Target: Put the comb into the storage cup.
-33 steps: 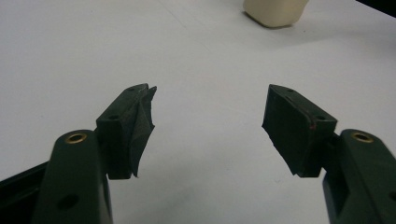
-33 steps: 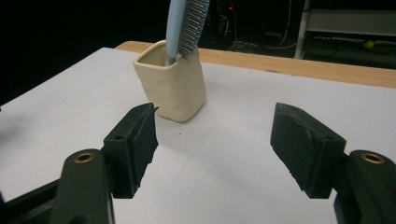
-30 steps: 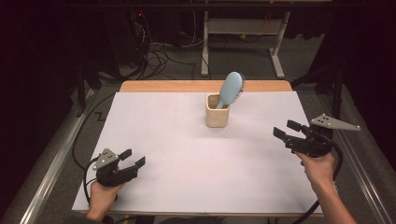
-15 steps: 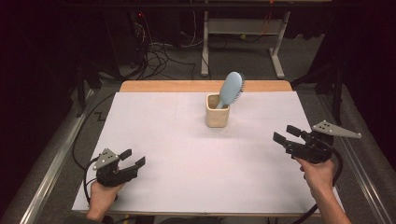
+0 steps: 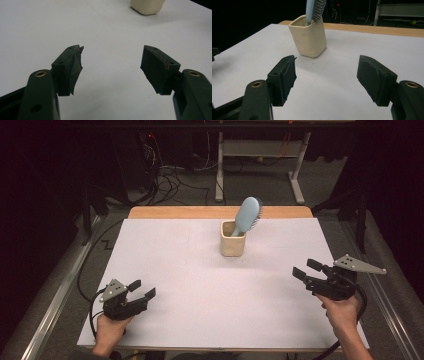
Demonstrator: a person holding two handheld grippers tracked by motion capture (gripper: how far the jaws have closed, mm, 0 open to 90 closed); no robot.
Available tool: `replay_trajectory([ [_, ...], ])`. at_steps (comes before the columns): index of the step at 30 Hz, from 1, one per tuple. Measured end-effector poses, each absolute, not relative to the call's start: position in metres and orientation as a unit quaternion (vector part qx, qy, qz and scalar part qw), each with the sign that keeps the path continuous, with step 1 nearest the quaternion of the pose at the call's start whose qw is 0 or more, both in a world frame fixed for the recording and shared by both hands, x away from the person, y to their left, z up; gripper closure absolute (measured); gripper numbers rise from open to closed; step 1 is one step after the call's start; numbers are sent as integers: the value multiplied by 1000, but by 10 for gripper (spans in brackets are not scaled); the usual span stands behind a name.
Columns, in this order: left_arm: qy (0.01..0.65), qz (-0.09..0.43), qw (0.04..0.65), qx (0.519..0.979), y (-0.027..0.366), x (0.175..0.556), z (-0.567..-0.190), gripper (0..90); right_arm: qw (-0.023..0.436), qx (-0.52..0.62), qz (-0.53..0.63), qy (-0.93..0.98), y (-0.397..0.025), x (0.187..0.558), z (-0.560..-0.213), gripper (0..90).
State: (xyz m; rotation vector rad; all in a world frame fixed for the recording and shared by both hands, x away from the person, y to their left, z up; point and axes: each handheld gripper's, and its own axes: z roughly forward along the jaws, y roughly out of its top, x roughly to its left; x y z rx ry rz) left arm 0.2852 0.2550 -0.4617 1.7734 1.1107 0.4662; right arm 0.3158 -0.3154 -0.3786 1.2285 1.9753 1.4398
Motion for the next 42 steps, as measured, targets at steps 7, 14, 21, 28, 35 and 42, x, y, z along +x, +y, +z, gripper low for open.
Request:
replay_trajectory([
  [7, 455, 191, 479, 726, 255, 285, -462, 337, 205, 439, 514, 708, -315, 312, -382, 319],
  [14, 455, 191, 479, 726, 255, 285, -462, 337, 208, 439, 515, 706, -316, 307, -386, 315],
  [21, 455, 190, 479, 726, 255, 285, -462, 337, 208, 439, 512, 708, -317, 304, -392, 313],
  [28, 455, 190, 479, 726, 255, 285, -462, 337, 207, 443, 511, 707, -318, 302, -397, 313],
  [35, 455, 191, 479, 726, 255, 285, -462, 337, 209, 445, 511, 705, -320, 299, -400, 313],
  [42, 455, 191, 479, 726, 255, 285, -462, 337, 209, 449, 511, 703, -323, 297, -403, 313],
])
